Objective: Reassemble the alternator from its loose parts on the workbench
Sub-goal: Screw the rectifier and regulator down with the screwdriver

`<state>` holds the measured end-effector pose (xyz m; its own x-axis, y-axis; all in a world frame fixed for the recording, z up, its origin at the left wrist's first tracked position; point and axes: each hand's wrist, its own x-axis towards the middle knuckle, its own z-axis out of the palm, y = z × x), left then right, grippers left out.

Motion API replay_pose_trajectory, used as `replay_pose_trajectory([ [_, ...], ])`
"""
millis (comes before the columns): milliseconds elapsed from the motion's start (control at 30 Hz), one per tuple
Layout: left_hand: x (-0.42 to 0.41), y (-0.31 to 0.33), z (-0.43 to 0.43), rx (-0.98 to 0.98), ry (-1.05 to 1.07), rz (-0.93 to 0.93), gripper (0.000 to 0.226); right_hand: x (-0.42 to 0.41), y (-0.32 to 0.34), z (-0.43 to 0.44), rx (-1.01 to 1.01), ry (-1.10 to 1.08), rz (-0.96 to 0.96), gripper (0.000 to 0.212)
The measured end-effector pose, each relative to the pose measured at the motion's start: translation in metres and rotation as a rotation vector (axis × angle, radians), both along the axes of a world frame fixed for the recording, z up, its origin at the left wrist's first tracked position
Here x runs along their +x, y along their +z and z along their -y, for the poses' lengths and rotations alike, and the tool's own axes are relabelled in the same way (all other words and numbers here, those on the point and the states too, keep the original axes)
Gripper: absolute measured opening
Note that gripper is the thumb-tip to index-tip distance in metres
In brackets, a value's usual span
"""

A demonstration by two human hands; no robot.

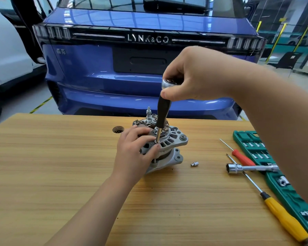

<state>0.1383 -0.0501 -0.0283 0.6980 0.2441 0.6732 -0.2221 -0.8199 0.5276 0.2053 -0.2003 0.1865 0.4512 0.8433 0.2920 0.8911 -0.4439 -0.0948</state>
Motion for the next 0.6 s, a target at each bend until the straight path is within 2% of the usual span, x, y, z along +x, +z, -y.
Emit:
replay_pose_trajectory([
  [200,0.003,0.000,0.010,-0.094,0.020,-0.002,0.023,0.007,0.009,-0.008,-0.102,-0.071,-0.037,0.043],
  [333,0.007,0.006,0.018,-0.114,0.081,0.025,0.016,0.008,0.014,-0.019,-0.262,-0.269,0.114,0.061],
  [400,0.010,0.005,0.019,-0.069,0.089,0.043,0.014,0.008,0.013,-0.027,-0.272,-0.269,0.184,0.062],
  [467,0.009,0.003,0.017,-0.004,0.069,0.064,0.017,0.008,0.017,-0.029,-0.310,-0.223,0.157,0.056],
  [533,0.007,0.002,0.014,0.053,0.044,0.086,0.025,0.005,0.027,-0.028,-0.410,-0.146,0.108,0.039],
  [600,0.008,0.003,0.012,0.087,0.024,0.093,0.029,0.002,0.036,-0.027,-0.501,-0.106,0.145,0.022],
])
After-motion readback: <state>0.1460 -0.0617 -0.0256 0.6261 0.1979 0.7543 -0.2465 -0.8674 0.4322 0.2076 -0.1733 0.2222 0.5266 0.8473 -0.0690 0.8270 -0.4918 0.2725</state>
